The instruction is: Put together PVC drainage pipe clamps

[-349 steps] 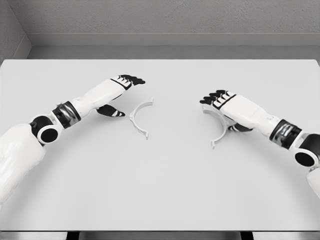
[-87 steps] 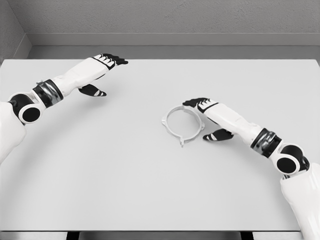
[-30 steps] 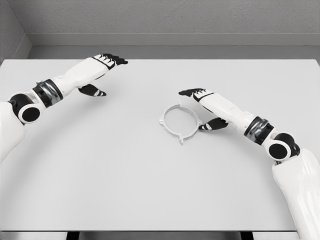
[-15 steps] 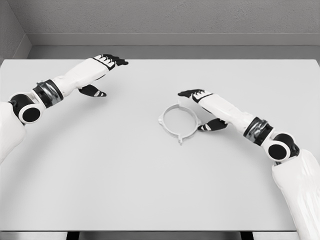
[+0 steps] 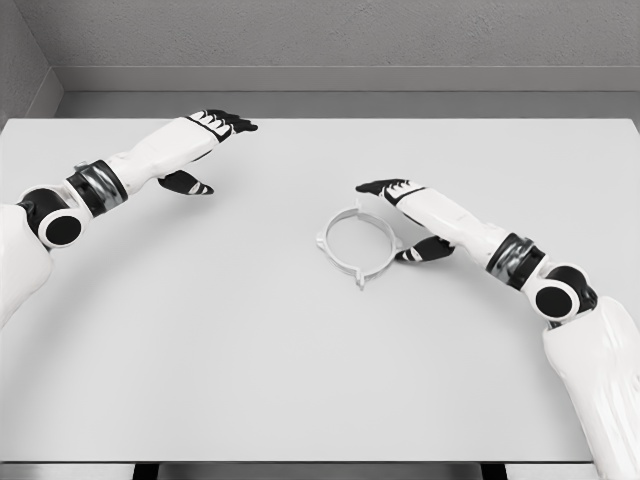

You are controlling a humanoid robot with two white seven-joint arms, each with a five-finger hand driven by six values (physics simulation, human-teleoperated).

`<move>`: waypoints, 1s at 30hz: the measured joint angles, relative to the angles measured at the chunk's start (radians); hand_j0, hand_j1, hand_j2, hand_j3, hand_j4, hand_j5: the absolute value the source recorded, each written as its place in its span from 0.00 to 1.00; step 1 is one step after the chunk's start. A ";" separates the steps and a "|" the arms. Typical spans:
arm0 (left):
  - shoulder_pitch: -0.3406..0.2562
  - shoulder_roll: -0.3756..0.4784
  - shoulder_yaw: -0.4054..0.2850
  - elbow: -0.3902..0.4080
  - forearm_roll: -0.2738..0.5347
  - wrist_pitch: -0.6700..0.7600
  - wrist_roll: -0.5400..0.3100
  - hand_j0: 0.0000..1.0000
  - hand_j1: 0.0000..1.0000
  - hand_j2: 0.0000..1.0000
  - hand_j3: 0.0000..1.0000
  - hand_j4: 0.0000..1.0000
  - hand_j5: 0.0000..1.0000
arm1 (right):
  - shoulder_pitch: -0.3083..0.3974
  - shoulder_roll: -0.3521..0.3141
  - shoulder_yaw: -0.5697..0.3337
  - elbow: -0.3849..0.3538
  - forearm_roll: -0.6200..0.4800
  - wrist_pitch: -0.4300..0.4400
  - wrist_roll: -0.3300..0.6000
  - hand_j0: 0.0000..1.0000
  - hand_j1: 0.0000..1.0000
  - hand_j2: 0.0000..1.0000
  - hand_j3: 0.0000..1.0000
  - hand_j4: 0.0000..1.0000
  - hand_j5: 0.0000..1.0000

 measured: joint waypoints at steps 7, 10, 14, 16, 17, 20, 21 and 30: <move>0.002 0.001 -0.001 -0.012 0.000 0.000 0.000 1.00 1.00 1.00 1.00 1.00 1.00 | -0.014 0.004 0.001 0.010 0.000 0.000 0.000 1.00 1.00 1.00 1.00 1.00 1.00; 0.002 0.002 -0.001 -0.019 0.000 0.000 0.000 1.00 1.00 1.00 1.00 1.00 1.00 | -0.014 0.010 0.002 0.014 0.001 0.000 0.000 1.00 1.00 1.00 1.00 1.00 1.00; 0.002 0.003 -0.003 -0.021 0.000 0.000 0.000 1.00 1.00 1.00 1.00 1.00 1.00 | -0.014 0.012 0.002 0.015 0.002 0.000 0.000 1.00 1.00 1.00 1.00 1.00 1.00; 0.000 0.003 -0.005 -0.022 0.000 0.000 0.000 1.00 1.00 1.00 1.00 1.00 1.00 | -0.014 0.013 0.001 0.016 0.002 0.000 0.000 1.00 1.00 1.00 1.00 1.00 1.00; 0.000 0.003 -0.005 -0.022 0.000 0.000 0.000 1.00 1.00 1.00 1.00 1.00 1.00 | -0.015 0.013 0.002 0.016 0.002 0.000 -0.001 1.00 1.00 1.00 1.00 1.00 1.00; 0.000 0.003 -0.005 -0.022 0.000 0.000 0.000 1.00 1.00 1.00 1.00 1.00 1.00 | -0.025 0.014 0.002 0.023 0.002 0.000 0.000 1.00 1.00 1.00 1.00 1.00 1.00; 0.000 0.003 -0.005 -0.022 0.000 0.000 0.000 1.00 1.00 1.00 1.00 1.00 1.00 | -0.025 0.014 0.002 0.025 0.001 0.000 0.000 1.00 1.00 1.00 1.00 1.00 1.00; 0.000 0.003 -0.006 -0.022 0.000 0.000 0.000 1.00 1.00 1.00 1.00 1.00 1.00 | -0.040 0.020 0.002 0.044 0.002 0.000 -0.001 1.00 1.00 1.00 1.00 1.00 1.00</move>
